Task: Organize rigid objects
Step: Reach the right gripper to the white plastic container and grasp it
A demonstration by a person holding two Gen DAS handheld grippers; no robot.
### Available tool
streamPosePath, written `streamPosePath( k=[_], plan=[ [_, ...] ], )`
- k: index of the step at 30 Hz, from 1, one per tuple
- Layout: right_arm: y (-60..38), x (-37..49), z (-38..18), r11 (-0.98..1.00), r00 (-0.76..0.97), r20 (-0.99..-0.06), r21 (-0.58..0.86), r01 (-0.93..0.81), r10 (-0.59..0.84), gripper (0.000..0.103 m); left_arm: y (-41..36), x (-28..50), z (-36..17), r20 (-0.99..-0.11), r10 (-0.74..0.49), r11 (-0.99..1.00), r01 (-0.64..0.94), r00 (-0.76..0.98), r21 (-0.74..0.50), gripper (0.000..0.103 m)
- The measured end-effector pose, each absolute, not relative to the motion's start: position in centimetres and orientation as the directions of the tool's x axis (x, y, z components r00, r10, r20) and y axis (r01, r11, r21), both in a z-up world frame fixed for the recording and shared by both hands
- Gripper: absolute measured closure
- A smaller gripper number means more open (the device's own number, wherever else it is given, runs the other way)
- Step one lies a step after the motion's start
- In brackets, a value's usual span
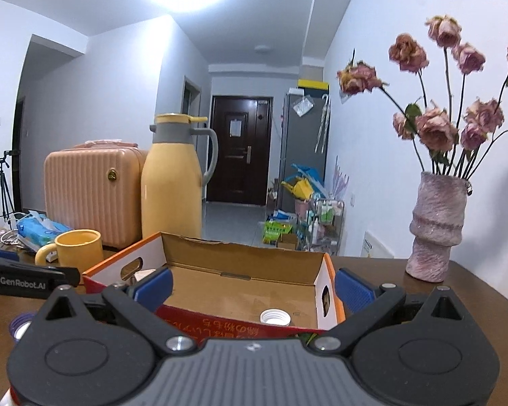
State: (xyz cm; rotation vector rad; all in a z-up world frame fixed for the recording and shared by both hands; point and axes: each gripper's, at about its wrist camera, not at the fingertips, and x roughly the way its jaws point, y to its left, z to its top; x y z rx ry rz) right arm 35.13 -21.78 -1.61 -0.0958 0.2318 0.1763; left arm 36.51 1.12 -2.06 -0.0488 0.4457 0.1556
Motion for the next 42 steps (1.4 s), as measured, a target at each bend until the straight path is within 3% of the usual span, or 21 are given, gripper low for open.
streamPosePath(
  k=[21,34,42],
  plan=[
    [-21.3,27.1,-3.9,0.980,0.975,-0.176,-0.115,-0.160,0.138,0.000,2.1,28.5,-2.7,-0.373,0.061,0.996,-0.078,0.926,-0.031,0.000],
    [-21.5,27.5,-6.3,0.984,0.945,-0.313,-0.117,-0.133,0.090,0.000,3.9,27.8,-4.1,-0.427,0.026,0.998,-0.050,0.904,-0.044,0.000],
    [-21.9,31.0,-7.5,0.949,0.912,-0.377,-0.193,-0.250,0.163,0.000,5.5,28.5,-4.6,-0.466,0.020,0.995,-0.061,0.884,-0.072,0.000]
  ],
)
